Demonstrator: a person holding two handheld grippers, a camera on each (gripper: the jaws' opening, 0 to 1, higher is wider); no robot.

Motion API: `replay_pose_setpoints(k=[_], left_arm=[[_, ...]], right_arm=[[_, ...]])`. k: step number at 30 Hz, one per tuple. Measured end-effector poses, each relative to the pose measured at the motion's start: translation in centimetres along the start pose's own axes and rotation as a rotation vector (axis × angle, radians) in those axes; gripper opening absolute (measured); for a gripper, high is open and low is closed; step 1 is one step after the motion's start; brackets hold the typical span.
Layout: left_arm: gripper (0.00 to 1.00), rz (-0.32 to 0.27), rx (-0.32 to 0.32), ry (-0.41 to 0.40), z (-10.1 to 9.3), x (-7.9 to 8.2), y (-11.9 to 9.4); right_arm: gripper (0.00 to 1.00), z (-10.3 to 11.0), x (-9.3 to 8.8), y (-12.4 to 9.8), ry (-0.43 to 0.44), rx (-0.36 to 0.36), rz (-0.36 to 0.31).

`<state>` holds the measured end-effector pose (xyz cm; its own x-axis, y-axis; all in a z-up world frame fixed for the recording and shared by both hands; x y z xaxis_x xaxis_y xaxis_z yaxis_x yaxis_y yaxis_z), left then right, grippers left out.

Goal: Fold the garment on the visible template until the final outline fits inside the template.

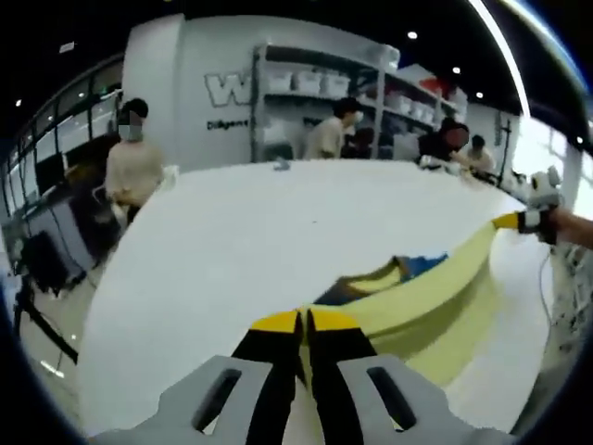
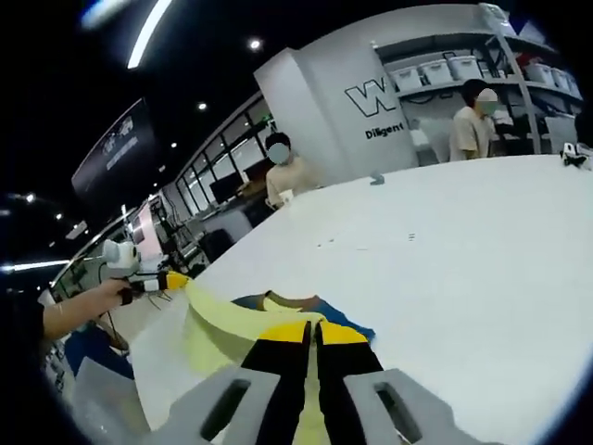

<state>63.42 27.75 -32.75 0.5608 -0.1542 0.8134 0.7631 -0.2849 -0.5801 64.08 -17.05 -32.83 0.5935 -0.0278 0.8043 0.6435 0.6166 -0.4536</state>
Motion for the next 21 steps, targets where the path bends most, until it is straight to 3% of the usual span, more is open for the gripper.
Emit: replay_pose_setpoints(k=[1,3,7,14,16,17,18,21], left_arm=[[0.01,0.003,0.002,0.000,0.1,-0.1,0.3],[0.01,0.082,0.028,0.034,1.0,-1.3,2.1],[0.01,0.079,0.003,0.013,1.5,-1.6,4.3],[0.01,0.134,-0.006,0.038,2.6,-2.8,6.9],[0.02,0.138,-0.023,0.063,2.3,-3.0,6.8],[0.02,0.134,-0.047,0.077,2.3,-3.2,6.9],[0.04,0.139,-0.045,0.100,2.5,-3.3,6.9],[0.16,0.133,-0.051,0.149,2.5,-3.4,6.2]], right_arm=[[0.00,-0.2,0.0,0.2,0.000,-0.003,0.002],[0.00,-1.1,-0.4,1.5,0.001,-0.030,0.047],[0.00,-2.2,-0.9,3.7,0.001,-0.047,0.081],[0.00,-3.6,-1.5,5.8,0.000,-0.077,0.097],[0.00,-3.7,-1.7,6.1,-0.068,-0.076,0.103],[0.00,-3.5,-1.9,6.2,-0.148,-0.072,0.110],[0.01,-3.8,-2.6,6.3,-0.184,-0.070,0.156],[0.14,-3.4,-3.1,6.6,-0.249,-0.065,0.186]])
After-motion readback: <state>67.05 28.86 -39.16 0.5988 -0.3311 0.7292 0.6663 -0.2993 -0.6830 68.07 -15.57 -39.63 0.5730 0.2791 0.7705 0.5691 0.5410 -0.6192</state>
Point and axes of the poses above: the point that each gripper's makers call its tool centre point, and the gripper's own axes: y roughly forward along the fingers, z roughly to its left, x roughly out of its top, the point moved 10 cm from there along -y, roughly backward along the fingers, and after that the axes turned 5 degrees about z, right-handed, at the moved point
